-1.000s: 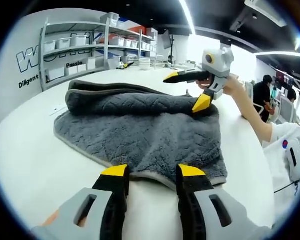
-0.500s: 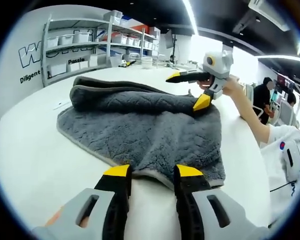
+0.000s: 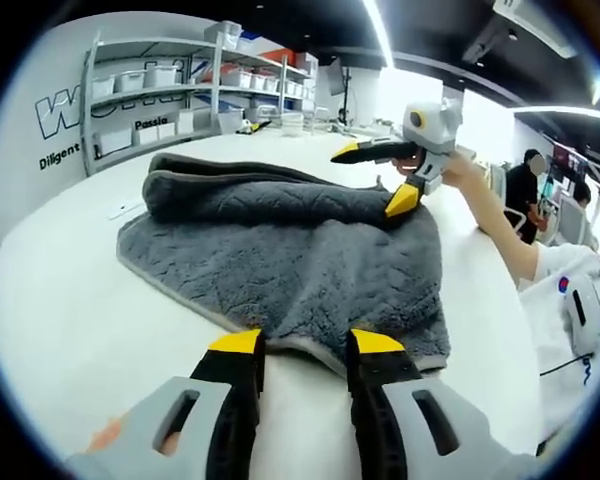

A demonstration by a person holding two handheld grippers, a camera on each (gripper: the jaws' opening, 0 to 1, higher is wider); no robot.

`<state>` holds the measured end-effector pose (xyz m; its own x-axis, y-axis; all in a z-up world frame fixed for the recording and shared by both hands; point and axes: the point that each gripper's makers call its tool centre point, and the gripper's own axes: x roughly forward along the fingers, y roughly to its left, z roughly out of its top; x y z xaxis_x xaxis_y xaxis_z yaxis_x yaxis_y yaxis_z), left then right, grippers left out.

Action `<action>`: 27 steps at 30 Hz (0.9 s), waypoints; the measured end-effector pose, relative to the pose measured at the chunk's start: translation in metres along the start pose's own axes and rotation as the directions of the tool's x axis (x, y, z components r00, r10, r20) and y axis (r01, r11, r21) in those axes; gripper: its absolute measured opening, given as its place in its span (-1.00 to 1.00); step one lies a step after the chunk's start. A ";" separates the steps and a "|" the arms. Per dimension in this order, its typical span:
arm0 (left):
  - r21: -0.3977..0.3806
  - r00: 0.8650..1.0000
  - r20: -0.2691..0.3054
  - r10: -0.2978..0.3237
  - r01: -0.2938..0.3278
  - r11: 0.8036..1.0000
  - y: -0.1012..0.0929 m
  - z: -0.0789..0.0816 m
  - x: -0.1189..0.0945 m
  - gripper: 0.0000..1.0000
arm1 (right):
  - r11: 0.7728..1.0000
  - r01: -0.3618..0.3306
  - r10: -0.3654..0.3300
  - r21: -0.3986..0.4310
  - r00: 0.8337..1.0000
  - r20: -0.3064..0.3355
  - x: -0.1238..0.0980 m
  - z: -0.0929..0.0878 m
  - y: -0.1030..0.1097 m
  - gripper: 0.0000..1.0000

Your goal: Open the folded towel by lifting each exposed corner and separating the folded layers until the towel lies flat within the target outline without major curled edges

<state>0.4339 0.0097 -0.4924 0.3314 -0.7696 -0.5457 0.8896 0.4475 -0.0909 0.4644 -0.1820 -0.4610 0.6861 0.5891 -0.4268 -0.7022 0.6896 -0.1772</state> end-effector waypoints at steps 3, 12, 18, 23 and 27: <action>-0.030 0.999 0.032 -0.015 0.016 0.999 0.001 0.004 -0.001 -0.37 | 1.000 0.002 -0.002 0.000 1.000 0.002 0.000 0.000 0.000 0.78; 0.046 0.975 0.215 0.048 -0.059 0.997 0.010 0.046 -0.017 -0.46 | 1.000 0.008 -0.008 0.000 1.000 0.007 -0.001 0.002 -0.001 0.78; 0.105 0.918 0.391 0.067 -0.117 0.988 0.006 0.084 -0.034 -0.46 | 1.000 0.013 -0.013 0.002 1.000 0.009 -0.002 0.002 -0.003 0.78; 0.075 0.849 0.526 0.054 -0.109 0.991 0.007 0.107 -0.051 -0.43 | 1.000 0.013 -0.013 0.000 1.000 0.008 -0.002 0.002 -0.002 0.78; 0.058 0.842 0.537 0.053 -0.100 0.993 0.009 0.109 -0.051 -0.33 | 1.000 0.014 -0.014 0.000 1.000 0.008 -0.002 0.001 -0.002 0.78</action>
<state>0.4586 0.0036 -0.3747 0.4947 -0.8689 -0.0169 0.8691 0.4945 0.0127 0.4647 -0.1842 -0.4586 0.6974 0.5825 -0.4175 -0.6924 0.6979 -0.1829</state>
